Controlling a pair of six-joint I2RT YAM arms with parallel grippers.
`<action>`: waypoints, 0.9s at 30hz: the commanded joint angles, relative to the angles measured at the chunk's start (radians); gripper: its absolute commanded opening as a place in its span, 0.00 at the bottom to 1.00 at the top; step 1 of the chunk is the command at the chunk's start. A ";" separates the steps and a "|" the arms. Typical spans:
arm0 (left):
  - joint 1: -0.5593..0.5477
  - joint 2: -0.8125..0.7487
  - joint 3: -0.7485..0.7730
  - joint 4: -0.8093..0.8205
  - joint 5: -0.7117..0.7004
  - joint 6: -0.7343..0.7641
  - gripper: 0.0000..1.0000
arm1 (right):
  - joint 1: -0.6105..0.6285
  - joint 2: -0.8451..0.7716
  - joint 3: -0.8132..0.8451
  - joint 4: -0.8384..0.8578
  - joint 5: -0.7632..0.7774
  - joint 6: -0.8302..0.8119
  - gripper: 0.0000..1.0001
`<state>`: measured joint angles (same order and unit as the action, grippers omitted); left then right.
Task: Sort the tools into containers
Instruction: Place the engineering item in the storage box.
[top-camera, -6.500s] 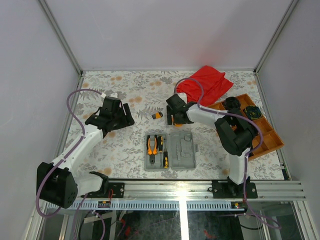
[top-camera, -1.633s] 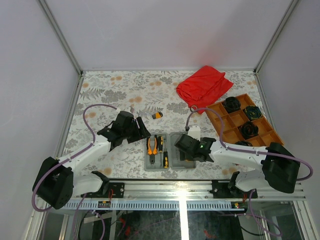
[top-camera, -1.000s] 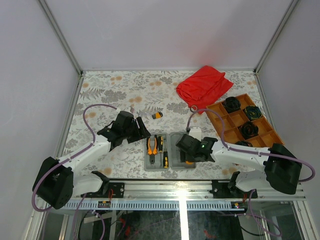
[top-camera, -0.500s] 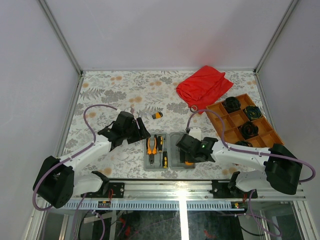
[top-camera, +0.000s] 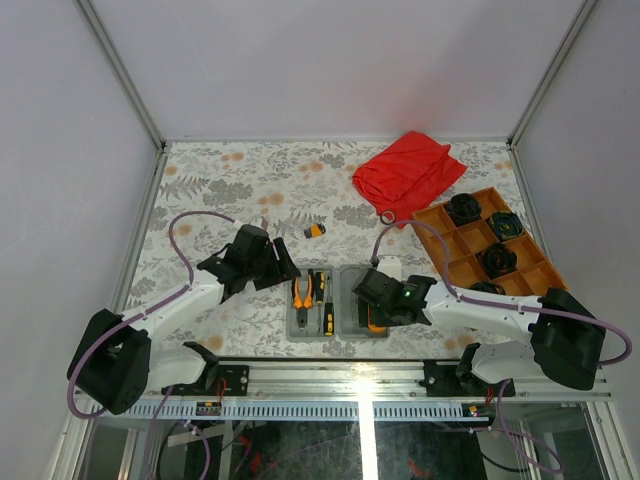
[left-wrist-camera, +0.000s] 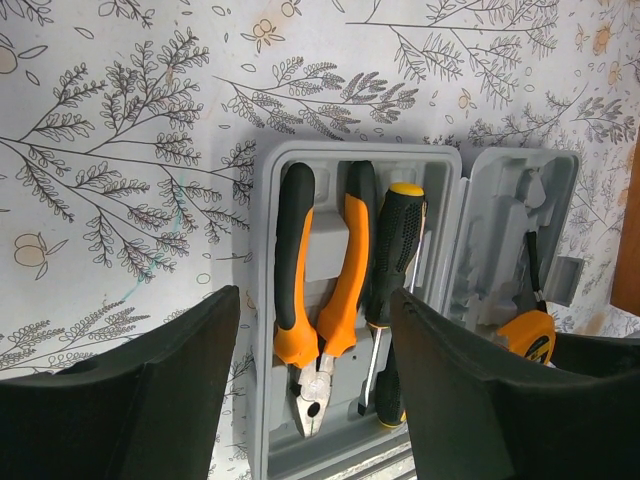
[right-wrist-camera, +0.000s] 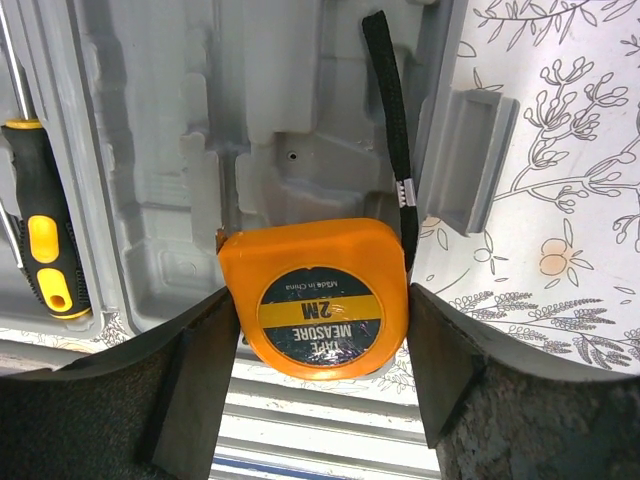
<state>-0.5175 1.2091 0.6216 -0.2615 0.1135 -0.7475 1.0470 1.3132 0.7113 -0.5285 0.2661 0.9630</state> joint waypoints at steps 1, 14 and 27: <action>-0.006 0.008 -0.008 0.047 0.007 -0.007 0.61 | 0.012 -0.013 -0.020 0.047 -0.078 -0.003 0.73; -0.006 0.007 -0.019 0.046 0.007 -0.002 0.60 | 0.012 -0.084 0.038 -0.044 0.000 -0.048 0.70; -0.006 -0.018 -0.038 0.040 0.002 -0.009 0.60 | 0.010 -0.032 0.109 -0.033 0.000 -0.280 0.49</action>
<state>-0.5175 1.2076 0.6079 -0.2607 0.1165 -0.7475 1.0492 1.2591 0.7692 -0.5583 0.2447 0.7738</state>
